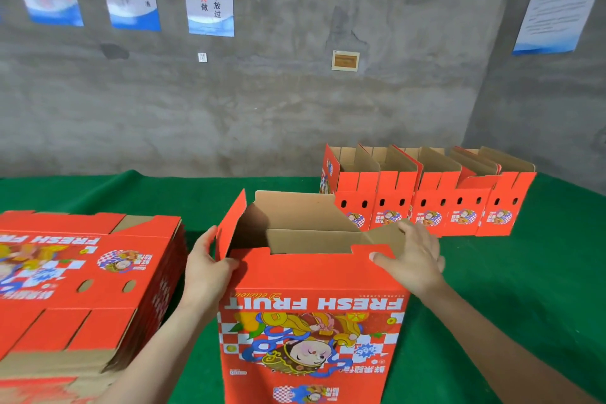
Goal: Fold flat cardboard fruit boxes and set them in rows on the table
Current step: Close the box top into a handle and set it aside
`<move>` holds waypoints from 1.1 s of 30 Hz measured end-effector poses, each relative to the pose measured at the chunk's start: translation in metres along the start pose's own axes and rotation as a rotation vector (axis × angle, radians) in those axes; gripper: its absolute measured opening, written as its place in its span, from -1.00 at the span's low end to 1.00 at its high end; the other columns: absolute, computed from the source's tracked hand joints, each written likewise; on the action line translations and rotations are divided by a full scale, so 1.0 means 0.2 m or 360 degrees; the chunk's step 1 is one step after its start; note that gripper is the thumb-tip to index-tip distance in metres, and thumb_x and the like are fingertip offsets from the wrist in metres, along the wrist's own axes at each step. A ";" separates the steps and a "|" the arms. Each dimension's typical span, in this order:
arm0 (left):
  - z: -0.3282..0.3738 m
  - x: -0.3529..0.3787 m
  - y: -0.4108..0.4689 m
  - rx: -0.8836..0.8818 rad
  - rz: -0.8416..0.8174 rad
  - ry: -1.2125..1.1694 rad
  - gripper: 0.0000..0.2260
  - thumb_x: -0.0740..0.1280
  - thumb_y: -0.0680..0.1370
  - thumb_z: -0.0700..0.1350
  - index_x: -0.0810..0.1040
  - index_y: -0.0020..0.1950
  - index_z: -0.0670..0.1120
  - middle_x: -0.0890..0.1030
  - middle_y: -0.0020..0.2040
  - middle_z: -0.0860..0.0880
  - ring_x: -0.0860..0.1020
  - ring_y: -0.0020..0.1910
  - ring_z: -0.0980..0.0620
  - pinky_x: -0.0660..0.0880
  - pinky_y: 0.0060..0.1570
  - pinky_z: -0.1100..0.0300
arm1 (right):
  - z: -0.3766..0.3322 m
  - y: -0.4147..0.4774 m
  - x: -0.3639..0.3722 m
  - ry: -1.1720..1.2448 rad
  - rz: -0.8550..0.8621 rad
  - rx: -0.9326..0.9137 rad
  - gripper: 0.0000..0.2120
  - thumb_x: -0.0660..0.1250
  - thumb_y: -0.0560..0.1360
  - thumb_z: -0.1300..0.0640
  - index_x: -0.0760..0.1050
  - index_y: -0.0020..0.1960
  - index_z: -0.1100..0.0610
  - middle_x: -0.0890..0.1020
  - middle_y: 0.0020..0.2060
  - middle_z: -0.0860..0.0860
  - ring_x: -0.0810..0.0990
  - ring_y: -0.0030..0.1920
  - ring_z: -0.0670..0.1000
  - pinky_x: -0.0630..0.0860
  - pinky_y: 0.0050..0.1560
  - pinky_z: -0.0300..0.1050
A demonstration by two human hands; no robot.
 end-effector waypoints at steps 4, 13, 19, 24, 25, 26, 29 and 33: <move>-0.01 0.00 0.01 0.0041 -0.0025 0.0035 -0.40 0.32 0.42 -0.46 0.37 0.40 -0.07 0.51 0.17 -0.03 0.55 0.01 0.00 0.47 -0.16 0.19 | -0.29 -0.04 -0.04 -0.0733 0.0231 -0.0678 -0.45 0.31 0.44 0.11 0.29 0.41 -0.03 -0.20 0.55 0.02 -0.35 0.50 0.17 -0.32 0.43 0.23; 0.02 0.01 0.02 0.0139 -0.0072 0.0053 -0.37 0.27 0.41 -0.50 0.39 0.36 0.03 0.53 0.19 0.01 0.51 0.12 0.00 0.47 0.16 0.01 | -0.53 0.01 0.25 -0.0434 -0.0503 -0.0901 -0.37 0.18 0.55 -0.22 0.03 0.54 -0.14 0.11 0.53 -0.08 0.19 0.47 0.02 0.20 0.40 -0.02; 0.16 0.10 -0.03 0.0577 -0.0442 0.0545 -0.30 0.24 0.39 -0.54 0.36 0.39 0.07 0.26 0.42 0.12 0.13 0.45 0.17 0.03 0.44 0.23 | -0.42 0.02 0.34 -0.0663 -0.0610 -0.0761 -0.29 -0.01 0.53 -0.38 -0.14 0.56 -0.12 -0.26 0.52 -0.17 -0.27 0.53 -0.04 -0.19 0.48 0.14; 0.15 0.16 0.01 0.0472 -0.0821 0.0915 -0.68 0.41 0.48 -0.04 0.58 0.23 0.01 0.45 0.35 0.09 0.34 0.39 0.10 0.14 0.46 -0.01 | -0.40 0.03 0.34 -0.0664 -0.0615 -0.0722 -0.27 -0.02 0.51 -0.41 -0.10 0.56 -0.12 -0.24 0.54 -0.13 -0.26 0.53 -0.01 -0.21 0.49 0.11; 0.16 0.16 0.03 0.0405 -0.0832 0.0942 -0.67 0.36 0.45 0.11 0.63 0.15 0.00 0.52 0.27 0.08 0.41 0.32 0.09 0.20 0.42 -0.01 | -0.40 0.03 0.35 -0.0653 -0.0609 -0.0711 -0.27 -0.02 0.50 -0.42 -0.08 0.56 -0.13 -0.22 0.54 -0.12 -0.24 0.54 0.00 -0.20 0.49 0.10; 0.18 0.17 0.06 0.0376 -0.0811 0.0986 -0.65 0.29 0.45 0.16 0.67 0.06 -0.03 0.57 0.18 0.07 0.47 0.25 0.07 0.26 0.37 0.00 | -0.40 0.04 0.35 -0.0637 -0.0600 -0.0705 -0.27 -0.01 0.50 -0.42 -0.06 0.56 -0.13 -0.21 0.54 -0.11 -0.22 0.54 0.01 -0.18 0.49 0.09; 0.26 0.19 0.14 0.0577 -0.0550 0.1297 -0.84 0.29 0.55 -0.11 0.66 -0.01 -0.07 0.59 -0.02 -0.03 0.53 0.10 -0.10 0.40 0.12 0.12 | -0.42 0.04 0.34 -0.0549 -0.0543 -0.0728 -0.36 0.01 0.56 -0.32 0.03 0.55 -0.09 -0.13 0.56 -0.08 -0.16 0.55 0.01 -0.13 0.49 0.05; 0.20 0.24 0.18 0.0647 -0.0413 0.1619 -0.66 0.18 0.59 -0.09 0.47 0.34 0.13 0.39 0.25 -0.17 0.31 0.28 -0.17 0.26 0.28 0.04 | -0.39 0.08 0.26 -0.0217 -0.0430 -0.0683 -0.61 0.05 0.65 0.13 0.24 0.47 0.09 0.21 0.50 0.03 0.15 0.50 0.03 0.12 0.47 -0.06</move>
Point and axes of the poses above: each hand's wrist, its own y-axis towards the middle knuckle, its own x-axis out of the palm, z = x × y, the point moved 10 cm from there along y, towards the middle knuckle
